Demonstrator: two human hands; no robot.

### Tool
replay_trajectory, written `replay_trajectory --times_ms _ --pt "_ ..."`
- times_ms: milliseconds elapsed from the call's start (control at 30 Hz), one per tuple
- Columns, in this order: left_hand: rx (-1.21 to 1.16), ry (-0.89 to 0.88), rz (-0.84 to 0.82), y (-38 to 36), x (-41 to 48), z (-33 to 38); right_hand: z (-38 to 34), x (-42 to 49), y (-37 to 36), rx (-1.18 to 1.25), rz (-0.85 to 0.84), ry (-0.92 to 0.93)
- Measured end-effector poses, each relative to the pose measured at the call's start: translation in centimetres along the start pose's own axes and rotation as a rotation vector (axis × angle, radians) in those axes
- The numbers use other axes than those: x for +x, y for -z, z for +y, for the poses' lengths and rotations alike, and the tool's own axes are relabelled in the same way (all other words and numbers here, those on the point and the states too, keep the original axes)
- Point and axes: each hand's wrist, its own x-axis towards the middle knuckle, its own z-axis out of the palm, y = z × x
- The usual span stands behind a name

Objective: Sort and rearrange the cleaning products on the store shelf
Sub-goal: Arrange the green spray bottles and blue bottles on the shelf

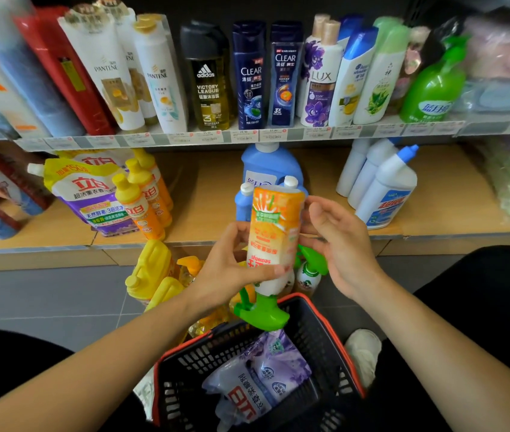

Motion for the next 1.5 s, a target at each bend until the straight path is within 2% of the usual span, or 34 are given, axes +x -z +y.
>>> replay_trajectory --times_ms 100,200,333,533,667,800,967,1033,1100,1167,1300,1433,1500 --pt "-0.26 0.086 -0.009 0.0 0.2 0.8 0.4 0.0 0.0 -0.036 -0.089 -0.004" --pt "-0.405 0.151 -0.044 -0.1 0.3 1.2 1.0 -0.4 -0.4 -0.09 -0.158 0.008" --pt "-0.446 0.164 -0.051 0.3 0.3 1.1 1.2 -0.7 -0.4 -0.137 -0.195 0.066" --pt "-0.418 0.137 -0.026 0.2 0.3 1.3 1.2 -0.6 -0.4 -0.188 -0.115 0.024" --pt "-0.377 0.072 -0.013 0.4 0.3 1.5 1.2 -0.6 -0.1 -0.112 -0.215 -0.175" --pt "-0.34 -0.003 -0.092 0.0 0.1 2.1 1.4 -0.2 0.5 0.07 -0.183 -0.301" --pt "-0.249 -0.076 -0.106 0.5 0.5 2.4 1.3 0.2 1.0 0.124 -0.202 -0.279" --pt "-0.09 -0.11 -0.124 0.8 0.3 2.2 1.3 0.1 0.9 0.11 -0.164 -0.249" --pt "0.118 -0.138 -0.254 1.3 0.1 1.8 0.9 0.1 0.8 0.096 -0.101 -0.239" --pt "0.209 -0.157 -0.41 1.5 -0.1 1.8 0.6 0.0 1.0 0.079 -0.039 -0.243" --pt "0.052 -0.12 -0.494 0.8 0.3 2.3 0.3 -0.4 1.4 0.048 -0.01 -0.33" --pt "-0.204 -0.086 -0.344 0.5 1.5 3.1 -0.4 -0.5 2.2 0.144 -0.054 -0.385" --pt "-0.257 -0.07 -0.26 0.5 2.3 3.4 -0.8 -0.8 2.9 0.177 -0.149 -0.387"
